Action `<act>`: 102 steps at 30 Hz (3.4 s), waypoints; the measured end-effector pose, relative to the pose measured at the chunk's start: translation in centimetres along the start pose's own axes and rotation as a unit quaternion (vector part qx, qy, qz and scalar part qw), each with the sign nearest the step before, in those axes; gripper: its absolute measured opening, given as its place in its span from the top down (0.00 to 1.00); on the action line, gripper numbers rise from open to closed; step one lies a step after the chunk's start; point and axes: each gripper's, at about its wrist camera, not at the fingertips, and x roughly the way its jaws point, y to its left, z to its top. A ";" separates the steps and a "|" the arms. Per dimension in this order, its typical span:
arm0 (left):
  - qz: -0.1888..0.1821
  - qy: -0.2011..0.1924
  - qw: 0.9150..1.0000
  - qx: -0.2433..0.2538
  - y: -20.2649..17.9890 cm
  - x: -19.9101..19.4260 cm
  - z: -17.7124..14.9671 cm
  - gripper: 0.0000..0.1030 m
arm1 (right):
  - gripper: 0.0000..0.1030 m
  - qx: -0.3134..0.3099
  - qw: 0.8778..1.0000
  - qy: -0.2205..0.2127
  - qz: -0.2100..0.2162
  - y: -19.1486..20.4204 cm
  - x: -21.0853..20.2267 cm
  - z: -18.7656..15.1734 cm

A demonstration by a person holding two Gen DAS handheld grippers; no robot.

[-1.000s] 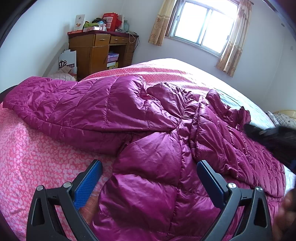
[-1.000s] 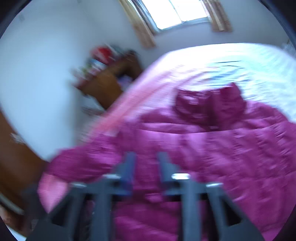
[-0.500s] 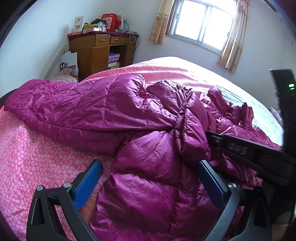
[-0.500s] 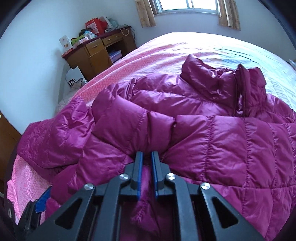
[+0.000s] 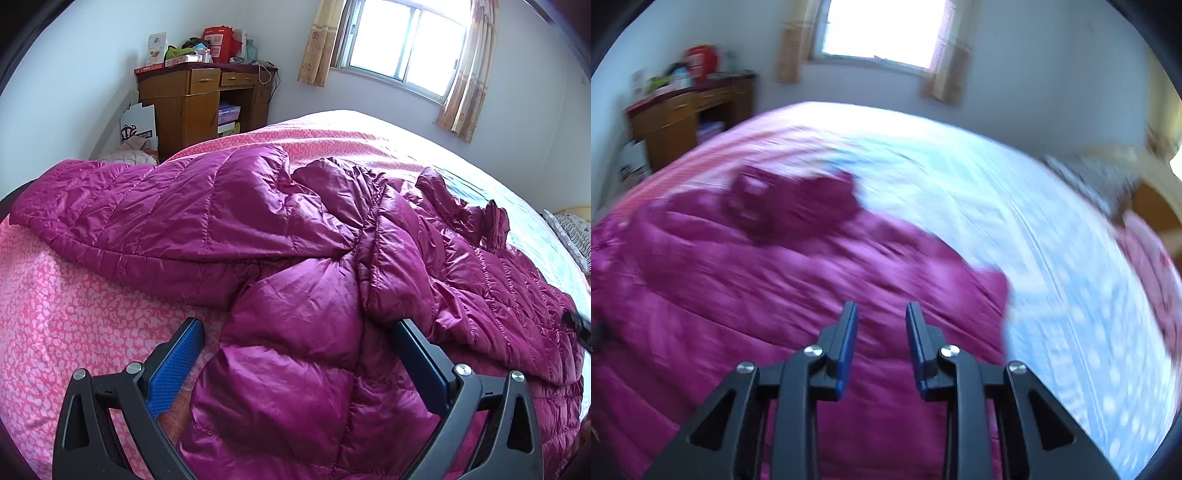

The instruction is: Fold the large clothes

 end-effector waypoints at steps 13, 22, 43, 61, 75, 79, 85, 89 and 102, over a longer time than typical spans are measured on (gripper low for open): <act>0.039 0.037 0.997 0.048 -0.7 0.2 0.2 0.01 | 0.66 0.058 0.998 0.032 0.011 -3.1 3.8 -2.0; 0.133 -0.067 0.987 -0.064 11.3 -6.4 5.5 0.01 | 0.25 0.088 0.993 0.016 0.077 -4.4 2.4 -2.7; 0.251 -0.002 0.944 -0.215 24.5 0.6 9.4 0.78 | 0.23 0.077 0.995 0.019 0.064 -3.5 2.9 -2.6; 0.064 -0.202 0.977 0.005 2.6 -10.4 11.4 0.92 | 0.23 0.085 0.994 0.015 0.069 -3.7 3.0 -2.6; -0.043 -0.176 0.961 0.207 -13.9 -7.8 1.7 0.92 | 0.23 0.102 0.992 0.007 0.080 -4.1 2.9 -2.8; -0.062 -0.148 0.958 0.239 -15.8 -7.2 -1.5 0.93 | 0.23 0.106 0.991 0.006 0.085 -4.3 2.9 -2.8; -0.068 -0.077 0.949 0.299 -17.9 -4.4 -6.0 0.92 | 0.23 0.112 0.990 0.006 0.089 -4.4 3.0 -2.9; -0.077 -0.037 0.949 0.305 -17.6 -3.7 -6.6 0.92 | 0.23 0.112 0.990 0.006 0.089 -4.5 3.0 -2.9; -0.080 -0.040 0.953 0.289 -13.9 -7.2 -6.2 0.29 | 0.19 0.120 0.987 0.007 0.104 -4.7 3.0 -2.9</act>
